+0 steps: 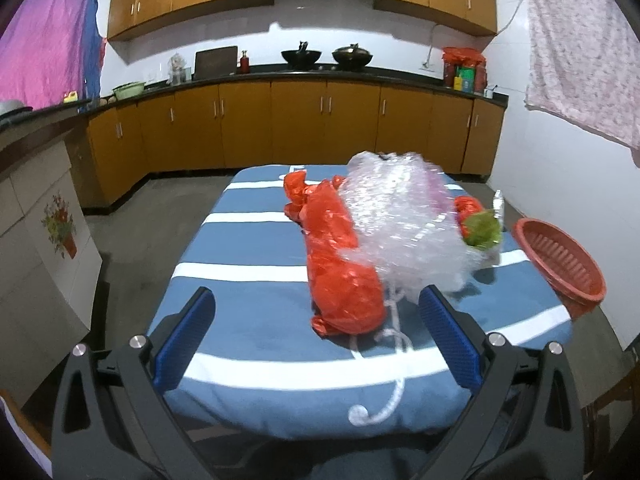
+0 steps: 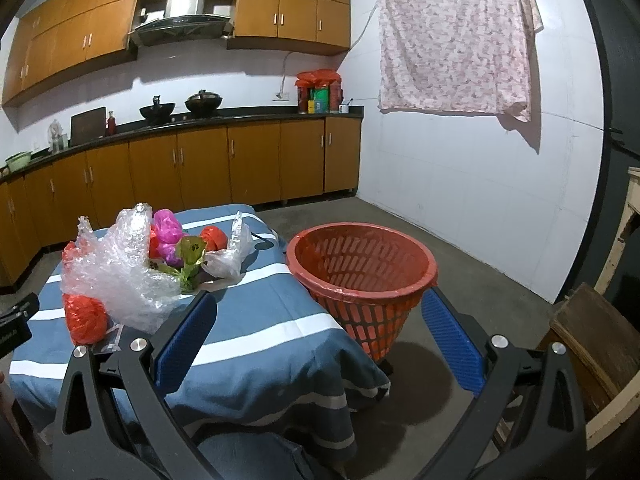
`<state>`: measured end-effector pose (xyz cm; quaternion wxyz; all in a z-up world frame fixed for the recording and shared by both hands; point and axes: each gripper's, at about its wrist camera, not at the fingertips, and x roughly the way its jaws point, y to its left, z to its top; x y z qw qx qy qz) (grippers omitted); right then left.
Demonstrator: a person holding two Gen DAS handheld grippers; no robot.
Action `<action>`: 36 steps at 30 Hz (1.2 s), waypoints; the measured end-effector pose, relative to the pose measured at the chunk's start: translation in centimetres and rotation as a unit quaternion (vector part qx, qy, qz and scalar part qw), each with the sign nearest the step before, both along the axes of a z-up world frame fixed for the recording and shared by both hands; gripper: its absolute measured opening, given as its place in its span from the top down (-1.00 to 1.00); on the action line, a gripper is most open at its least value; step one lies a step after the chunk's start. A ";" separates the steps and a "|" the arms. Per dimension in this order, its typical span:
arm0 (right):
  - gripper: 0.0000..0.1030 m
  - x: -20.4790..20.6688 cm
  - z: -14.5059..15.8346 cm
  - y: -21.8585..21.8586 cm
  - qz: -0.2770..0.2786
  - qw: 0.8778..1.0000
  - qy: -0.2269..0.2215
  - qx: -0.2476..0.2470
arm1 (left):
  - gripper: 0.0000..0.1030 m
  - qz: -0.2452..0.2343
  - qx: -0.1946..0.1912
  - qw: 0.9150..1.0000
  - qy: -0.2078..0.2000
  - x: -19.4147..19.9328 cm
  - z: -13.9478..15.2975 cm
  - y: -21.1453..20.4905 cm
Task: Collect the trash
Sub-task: 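Reach the left tool to the red plastic bag and close on it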
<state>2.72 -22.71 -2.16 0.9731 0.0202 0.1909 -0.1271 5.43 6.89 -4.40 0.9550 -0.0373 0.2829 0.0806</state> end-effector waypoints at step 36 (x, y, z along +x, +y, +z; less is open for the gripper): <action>-0.96 10.2 -1.5 4.0 0.050 0.997 0.051 -0.021 | -0.50 -0.002 -0.062 0.994 0.088 12.9 -5.5 5.7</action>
